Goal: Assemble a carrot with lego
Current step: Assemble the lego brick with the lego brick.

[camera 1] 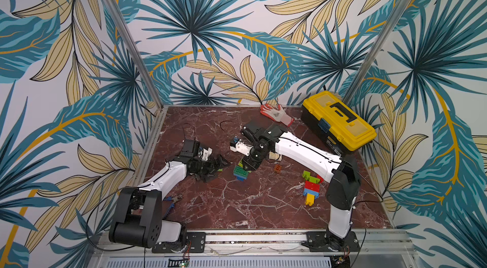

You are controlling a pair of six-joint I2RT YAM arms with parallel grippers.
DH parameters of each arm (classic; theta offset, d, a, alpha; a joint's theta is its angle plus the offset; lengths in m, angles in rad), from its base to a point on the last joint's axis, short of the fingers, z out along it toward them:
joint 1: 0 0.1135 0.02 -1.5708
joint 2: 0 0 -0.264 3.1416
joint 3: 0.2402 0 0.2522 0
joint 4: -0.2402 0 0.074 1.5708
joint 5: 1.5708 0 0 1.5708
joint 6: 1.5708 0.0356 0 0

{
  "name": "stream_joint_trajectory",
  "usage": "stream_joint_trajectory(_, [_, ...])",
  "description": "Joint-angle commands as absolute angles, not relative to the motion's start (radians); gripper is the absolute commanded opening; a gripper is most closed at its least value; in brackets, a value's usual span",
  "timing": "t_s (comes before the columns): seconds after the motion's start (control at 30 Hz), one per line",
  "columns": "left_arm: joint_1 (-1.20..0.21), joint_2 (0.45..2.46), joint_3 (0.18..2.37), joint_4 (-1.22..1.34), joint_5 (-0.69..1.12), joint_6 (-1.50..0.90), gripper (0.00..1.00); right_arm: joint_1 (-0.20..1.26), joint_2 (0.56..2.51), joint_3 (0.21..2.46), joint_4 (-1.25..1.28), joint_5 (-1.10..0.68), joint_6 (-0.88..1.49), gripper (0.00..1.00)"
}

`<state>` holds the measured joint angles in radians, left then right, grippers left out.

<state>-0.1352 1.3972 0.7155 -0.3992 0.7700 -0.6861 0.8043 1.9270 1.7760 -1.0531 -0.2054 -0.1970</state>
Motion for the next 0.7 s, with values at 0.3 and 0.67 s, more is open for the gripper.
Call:
stream_joint_trajectory(0.3, [-0.15, 1.451, 0.661, -0.223, 0.834, -0.684, 0.98, 0.851, 2.074, 1.893, -1.163, -0.146, -0.229, 0.31])
stream_joint_trajectory(0.67, [-0.15, 1.46, 0.646, -0.224, 0.822, -0.681, 0.98, 0.852, 2.128, 1.932, -1.167, -0.115, -0.276, 0.3])
